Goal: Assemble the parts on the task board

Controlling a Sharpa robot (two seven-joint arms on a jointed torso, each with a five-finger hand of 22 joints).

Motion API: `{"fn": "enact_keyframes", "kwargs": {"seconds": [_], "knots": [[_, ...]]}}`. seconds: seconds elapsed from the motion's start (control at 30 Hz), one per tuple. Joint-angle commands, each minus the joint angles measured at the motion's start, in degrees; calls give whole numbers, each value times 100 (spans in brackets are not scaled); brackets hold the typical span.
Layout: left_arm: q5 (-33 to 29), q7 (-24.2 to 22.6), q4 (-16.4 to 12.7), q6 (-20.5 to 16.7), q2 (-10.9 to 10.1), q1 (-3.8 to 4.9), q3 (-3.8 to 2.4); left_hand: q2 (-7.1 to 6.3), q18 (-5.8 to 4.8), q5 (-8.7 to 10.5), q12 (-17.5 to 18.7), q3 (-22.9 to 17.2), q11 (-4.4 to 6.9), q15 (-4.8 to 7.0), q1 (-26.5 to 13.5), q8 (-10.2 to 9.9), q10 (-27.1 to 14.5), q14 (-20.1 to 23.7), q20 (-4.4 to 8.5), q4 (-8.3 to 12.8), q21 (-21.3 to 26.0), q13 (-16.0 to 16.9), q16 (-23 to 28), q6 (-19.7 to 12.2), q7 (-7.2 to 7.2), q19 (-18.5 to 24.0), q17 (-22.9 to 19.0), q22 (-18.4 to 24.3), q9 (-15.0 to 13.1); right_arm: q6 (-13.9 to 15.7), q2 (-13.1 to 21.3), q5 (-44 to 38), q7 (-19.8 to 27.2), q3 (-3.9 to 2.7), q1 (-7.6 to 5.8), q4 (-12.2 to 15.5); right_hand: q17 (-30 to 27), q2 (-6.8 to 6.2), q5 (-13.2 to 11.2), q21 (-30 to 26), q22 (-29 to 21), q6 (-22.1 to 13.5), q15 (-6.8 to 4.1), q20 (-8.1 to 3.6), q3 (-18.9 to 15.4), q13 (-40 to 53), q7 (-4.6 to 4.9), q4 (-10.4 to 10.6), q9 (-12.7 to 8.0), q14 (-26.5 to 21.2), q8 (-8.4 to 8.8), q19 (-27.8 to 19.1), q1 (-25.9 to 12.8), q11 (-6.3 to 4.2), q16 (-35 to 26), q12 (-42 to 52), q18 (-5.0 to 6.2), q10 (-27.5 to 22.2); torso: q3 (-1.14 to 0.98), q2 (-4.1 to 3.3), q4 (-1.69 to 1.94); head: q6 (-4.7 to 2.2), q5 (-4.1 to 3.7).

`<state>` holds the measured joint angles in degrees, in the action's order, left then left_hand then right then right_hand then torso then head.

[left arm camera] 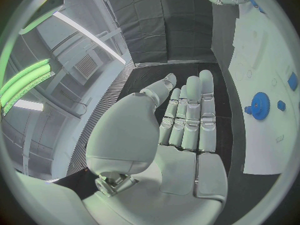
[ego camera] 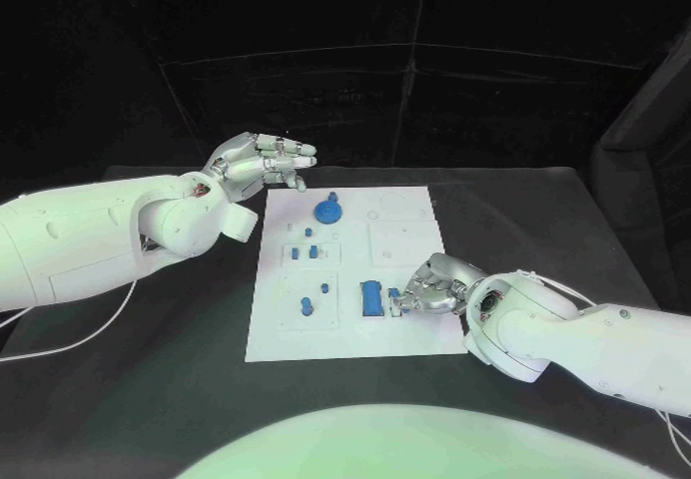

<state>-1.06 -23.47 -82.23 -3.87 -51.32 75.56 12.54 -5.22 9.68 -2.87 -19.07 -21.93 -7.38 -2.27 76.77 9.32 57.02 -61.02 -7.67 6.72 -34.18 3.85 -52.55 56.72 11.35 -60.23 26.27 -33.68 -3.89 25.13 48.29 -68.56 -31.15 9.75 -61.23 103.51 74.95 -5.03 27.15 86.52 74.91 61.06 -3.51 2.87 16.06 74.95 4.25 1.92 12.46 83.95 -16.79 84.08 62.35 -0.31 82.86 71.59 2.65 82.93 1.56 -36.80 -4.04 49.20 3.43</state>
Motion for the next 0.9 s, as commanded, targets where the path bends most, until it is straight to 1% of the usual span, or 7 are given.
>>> {"fn": "enact_keyframes", "kwargs": {"seconds": [0.03,0.27,0.33,0.67,0.77,0.83,0.9], "knots": [[-19,-16,-9,70,7,8,-5,55,75,5,-23,32,-7,-33,2,30,-32,7,-44,0,34,-5,35,-28,9,10,-7,10,4,-175,-14,38,-88,-2,-8,-12,14,8,-34,34,856,45,-54,-33,-2,82,-14,39,10,353,-29,158,-72,-10,30,41,-101,43,3,1,4,2,4],[-19,-10,-9,75,6,8,-5,55,75,5,-23,32,-7,-33,2,30,-32,7,-44,0,34,-5,35,-28,9,10,-7,10,4,-266,-59,-19,-136,-2,-8,-50,8,14,-50,36,861,74,-61,-40,-7,94,-25,48,18,352,-29,161,-83,-18,27,53,-102,53,0,-3,-2,4,9],[-19,-10,-9,75,6,8,-5,55,75,5,-23,32,-7,-33,2,30,-32,7,-44,0,34,-5,35,-28,9,10,-7,10,4,-260,-69,-34,-149,-2,-8,-63,9,14,-50,36,860,74,-62,-40,-7,95,-25,48,18,352,-29,160,-83,-18,27,54,-101,53,4,-3,-1,9,0],[-19,-1,-14,78,2,9,-5,55,75,5,-23,32,-7,-33,2,30,-32,7,-44,0,34,-5,35,-28,9,10,-7,10,4,-169,-110,-88,-104,-2,-8,-71,10,11,-120,38,864,127,-75,-55,-51,115,-40,95,39,350,-18,162,-146,-30,28,64,-102,66,0,-5,-4,20,-4],[-19,6,-14,84,1,9,-5,68,75,5,-27,54,-9,-36,-3,35,-42,12,-47,1,44,-5,33,-35,9,13,-22,20,3,-150,-111,-95,-74,-2,-8,-62,16,23,-146,39,868,158,-78,-62,-123,125,-44,197,59,351,-7,164,-274,-33,31,65,-104,74,0,0,-4,25,-1],[-19,11,-14,88,1,9,-5,68,75,5,-27,54,-9,-36,-3,35,-42,12,-47,1,44,-5,33,-35,9,13,-22,20,3,-142,-110,-97,-48,-2,-8,-57,26,6,-67,40,870,185,-76,-64,-245,133,-43,333,75,352,2,164,-463,-29,36,68,-104,82,0,-1,-4,26,-3],[-19,17,-13,94,0,9,-5,68,75,5,-27,54,-9,-36,-3,35,-42,12,-47,1,44,-5,33,-35,9,13,-22,20,3,-127,-108,-99,-2,-2,-8,-54,44,-75,-51,42,876,223,-81,-68,-459,153,-58,475,100,354,5,167,-672,-40,44,83,-105,96,1,0,-4,25,-6]]}}
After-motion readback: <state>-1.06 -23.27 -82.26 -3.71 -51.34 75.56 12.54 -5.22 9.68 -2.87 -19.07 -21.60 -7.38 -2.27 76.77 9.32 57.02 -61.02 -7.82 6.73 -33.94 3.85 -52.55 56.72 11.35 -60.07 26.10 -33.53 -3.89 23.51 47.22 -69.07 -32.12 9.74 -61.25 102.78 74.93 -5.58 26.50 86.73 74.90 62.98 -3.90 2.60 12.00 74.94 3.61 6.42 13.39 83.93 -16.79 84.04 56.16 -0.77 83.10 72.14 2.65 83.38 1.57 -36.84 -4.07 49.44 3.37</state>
